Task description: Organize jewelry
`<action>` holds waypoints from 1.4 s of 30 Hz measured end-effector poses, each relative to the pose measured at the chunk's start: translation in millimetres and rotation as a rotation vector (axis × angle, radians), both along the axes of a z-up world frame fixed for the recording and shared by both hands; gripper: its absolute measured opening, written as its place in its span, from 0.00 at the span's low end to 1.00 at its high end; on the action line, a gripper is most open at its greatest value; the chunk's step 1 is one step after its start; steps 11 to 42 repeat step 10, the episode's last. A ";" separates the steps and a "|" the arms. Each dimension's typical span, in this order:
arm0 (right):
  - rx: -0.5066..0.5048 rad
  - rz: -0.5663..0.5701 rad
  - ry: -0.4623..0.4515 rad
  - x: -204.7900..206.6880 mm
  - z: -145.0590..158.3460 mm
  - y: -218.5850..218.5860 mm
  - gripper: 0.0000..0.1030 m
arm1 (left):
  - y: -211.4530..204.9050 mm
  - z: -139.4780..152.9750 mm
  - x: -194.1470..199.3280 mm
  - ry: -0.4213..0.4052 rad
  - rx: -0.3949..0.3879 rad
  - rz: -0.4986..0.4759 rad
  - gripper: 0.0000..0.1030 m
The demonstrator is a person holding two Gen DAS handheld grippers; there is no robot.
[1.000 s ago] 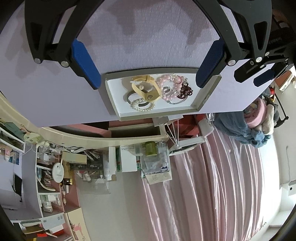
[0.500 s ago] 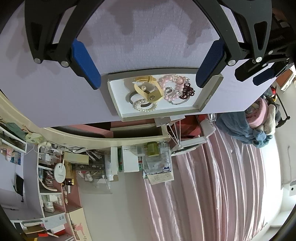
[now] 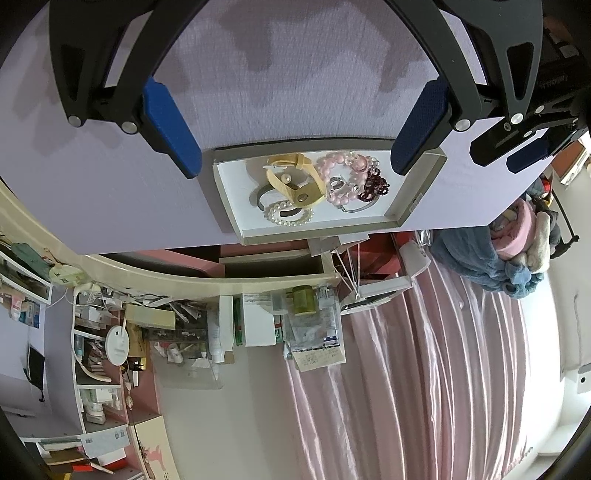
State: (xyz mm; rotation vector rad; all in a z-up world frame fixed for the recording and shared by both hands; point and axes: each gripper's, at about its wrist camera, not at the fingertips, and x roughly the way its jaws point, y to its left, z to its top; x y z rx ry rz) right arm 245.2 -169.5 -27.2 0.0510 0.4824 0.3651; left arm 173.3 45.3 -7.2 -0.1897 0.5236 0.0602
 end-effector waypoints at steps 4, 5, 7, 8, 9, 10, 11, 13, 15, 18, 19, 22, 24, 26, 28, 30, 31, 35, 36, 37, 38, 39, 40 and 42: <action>-0.009 0.002 0.005 0.4 -2.1 1.0 0.99 | -0.2 -1.6 1.1 0.013 0.008 0.006 0.98; -0.008 0.003 0.007 0.6 -2.7 0.5 0.99 | 0.1 -2.0 1.3 0.016 0.005 0.008 0.98; -0.008 0.005 0.010 1.4 -2.8 0.6 0.99 | 2.0 -3.1 1.4 0.021 0.000 0.013 0.98; -0.009 0.007 0.011 1.1 -3.0 0.4 0.99 | 2.8 -3.6 1.6 0.023 -0.001 0.015 0.98; -0.010 0.008 0.012 1.7 -3.0 0.8 0.99 | 2.8 -3.8 1.4 0.025 -0.002 0.016 0.98; -0.011 0.009 0.013 2.2 -3.0 1.1 0.99 | 3.1 -4.1 1.9 0.028 -0.002 0.017 0.98; -0.011 0.009 0.013 2.2 -3.0 1.1 0.99 | 3.1 -4.1 1.9 0.028 -0.002 0.017 0.98; -0.011 0.009 0.013 2.2 -3.0 1.1 0.99 | 3.1 -4.1 1.9 0.028 -0.002 0.017 0.98; -0.011 0.009 0.013 2.2 -3.0 1.1 0.99 | 3.1 -4.1 1.9 0.028 -0.002 0.017 0.98; -0.011 0.009 0.013 2.2 -3.0 1.1 0.99 | 3.1 -4.1 1.9 0.028 -0.002 0.017 0.98; -0.011 0.009 0.013 2.2 -3.0 1.1 0.99 | 3.1 -4.1 1.9 0.028 -0.002 0.017 0.98; -0.011 0.009 0.013 2.2 -3.0 1.1 0.99 | 3.1 -4.1 1.9 0.028 -0.002 0.017 0.98; -0.011 0.009 0.013 2.2 -3.0 1.1 0.99 | 3.1 -4.1 1.9 0.028 -0.002 0.017 0.98; -0.011 0.009 0.013 2.2 -3.0 1.1 0.99 | 3.1 -4.1 1.9 0.028 -0.002 0.017 0.98; -0.011 0.009 0.013 2.2 -3.0 1.1 0.99 | 3.1 -4.1 1.9 0.028 -0.002 0.017 0.98; -0.011 0.009 0.013 2.2 -3.0 1.1 0.99 | 3.1 -4.1 1.9 0.028 -0.002 0.017 0.98; -0.011 0.009 0.013 2.2 -3.0 1.1 0.99 | 3.1 -4.1 1.9 0.028 -0.002 0.017 0.98; -0.011 0.009 0.013 2.2 -3.0 1.1 0.99 | 3.1 -4.1 1.9 0.028 -0.002 0.017 0.98; -0.011 0.009 0.013 2.2 -3.0 1.1 0.99 | 3.1 -4.1 1.9 0.028 -0.002 0.017 0.98; -0.011 0.009 0.013 2.2 -3.0 1.1 0.99 | 3.1 -4.1 1.9 0.028 -0.002 0.017 0.98; -0.011 0.009 0.013 2.2 -3.0 1.1 0.99 | 3.1 -4.1 1.9 0.028 -0.002 0.017 0.98; -0.011 0.009 0.013 2.2 -3.0 1.1 0.99 | 3.1 -4.1 1.9 0.028 -0.002 0.017 0.98; -0.011 0.009 0.013 2.2 -3.0 1.1 0.99 | 3.1 -4.1 1.9 0.028 -0.002 0.017 0.98; -0.011 0.009 0.013 2.2 -3.0 1.1 0.99 | 3.1 -4.1 1.9 0.028 -0.002 0.017 0.98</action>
